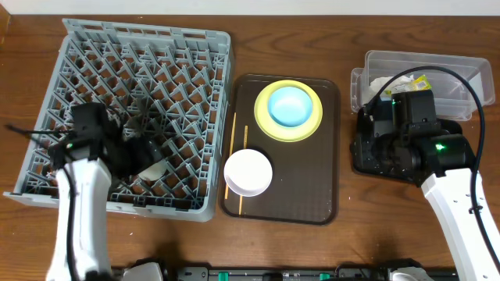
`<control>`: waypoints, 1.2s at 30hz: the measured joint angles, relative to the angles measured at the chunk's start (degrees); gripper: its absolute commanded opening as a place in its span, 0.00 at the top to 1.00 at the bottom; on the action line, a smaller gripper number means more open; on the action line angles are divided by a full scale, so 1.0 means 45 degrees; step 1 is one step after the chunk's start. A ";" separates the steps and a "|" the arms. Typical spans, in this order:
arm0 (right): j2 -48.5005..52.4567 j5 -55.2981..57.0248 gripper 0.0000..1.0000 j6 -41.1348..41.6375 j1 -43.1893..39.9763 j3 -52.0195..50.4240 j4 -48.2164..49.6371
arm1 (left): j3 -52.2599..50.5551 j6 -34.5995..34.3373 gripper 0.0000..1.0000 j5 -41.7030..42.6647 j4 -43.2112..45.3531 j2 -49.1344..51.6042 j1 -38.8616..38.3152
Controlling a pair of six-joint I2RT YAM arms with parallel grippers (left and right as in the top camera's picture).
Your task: Sort waste into correct bins and load items into the dishwasher
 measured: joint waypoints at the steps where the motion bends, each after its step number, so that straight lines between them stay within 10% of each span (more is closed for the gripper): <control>1: 0.0000 0.0000 0.42 -0.0049 0.0000 0.0000 0.0005 | 0.0204 0.0000 0.02 -0.0015 0.0024 -0.0529 -0.0068; 9: 0.0000 0.0185 0.19 0.0612 -0.1107 0.0000 -0.0005 | 0.0758 0.0044 0.02 -0.0204 0.0903 -0.2686 -0.4609; 21: -0.0015 0.0029 0.18 0.0865 -0.2395 0.0015 -0.0578 | 0.0831 0.0049 0.02 -0.0976 0.3293 0.1705 -1.2983; 36: -0.0015 0.0024 0.20 0.0865 -0.2395 0.0015 -0.0699 | 0.0835 0.0257 0.87 -0.0991 0.4231 0.6149 -1.4139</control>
